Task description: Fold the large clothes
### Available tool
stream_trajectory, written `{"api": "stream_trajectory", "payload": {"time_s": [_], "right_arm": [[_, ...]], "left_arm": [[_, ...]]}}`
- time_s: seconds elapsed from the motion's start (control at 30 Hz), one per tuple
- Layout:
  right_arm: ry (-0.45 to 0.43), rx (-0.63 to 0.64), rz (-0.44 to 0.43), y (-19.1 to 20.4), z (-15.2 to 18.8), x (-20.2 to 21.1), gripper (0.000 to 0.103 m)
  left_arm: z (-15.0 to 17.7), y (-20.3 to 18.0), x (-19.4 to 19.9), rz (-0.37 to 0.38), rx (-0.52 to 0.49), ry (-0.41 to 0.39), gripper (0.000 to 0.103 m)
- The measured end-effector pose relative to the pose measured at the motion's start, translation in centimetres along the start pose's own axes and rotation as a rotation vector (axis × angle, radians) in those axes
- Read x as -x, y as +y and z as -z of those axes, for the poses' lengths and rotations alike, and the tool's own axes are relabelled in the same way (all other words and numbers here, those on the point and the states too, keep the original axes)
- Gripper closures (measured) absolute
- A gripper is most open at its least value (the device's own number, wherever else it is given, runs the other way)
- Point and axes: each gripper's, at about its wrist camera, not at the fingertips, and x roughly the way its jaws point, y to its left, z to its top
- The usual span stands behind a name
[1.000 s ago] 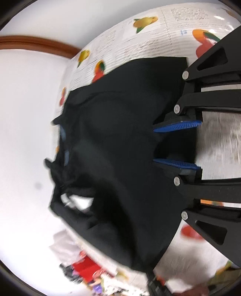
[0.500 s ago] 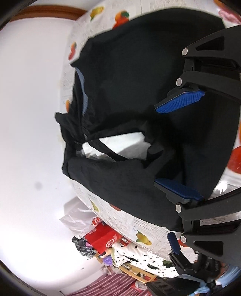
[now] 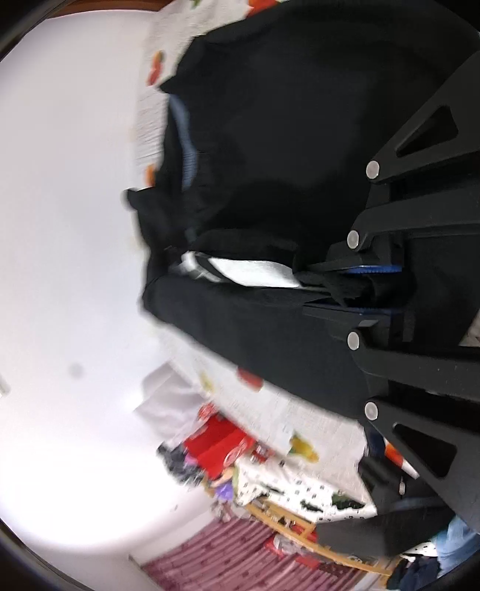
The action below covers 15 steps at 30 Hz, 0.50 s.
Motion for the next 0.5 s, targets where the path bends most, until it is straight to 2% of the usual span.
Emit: {"api": "stream_trajectory", "payload": {"time_s": [0.2,0.3,0.4,0.5], "right_arm": [[-0.207,0.053,0.002,0.2,0.9,7.1,0.093],[-0.287,0.026,0.017,-1.7,2.3,10.5,0.093],[-0.284,-0.021,0.104,-4.6,4.1,11.8,0.093],[-0.217,-0.1,0.204,-7.5,5.8,11.2,0.093]], "left_arm": [[-0.3,0.3,-0.2,-0.008,0.021,0.005,0.014],[-0.5,0.2,-0.5,-0.014,0.024,0.004,0.014],[-0.6,-0.1,-0.6,-0.017,0.022,0.004,0.014],[-0.6,-0.3,-0.7,-0.018,0.015,0.0,0.013]]}}
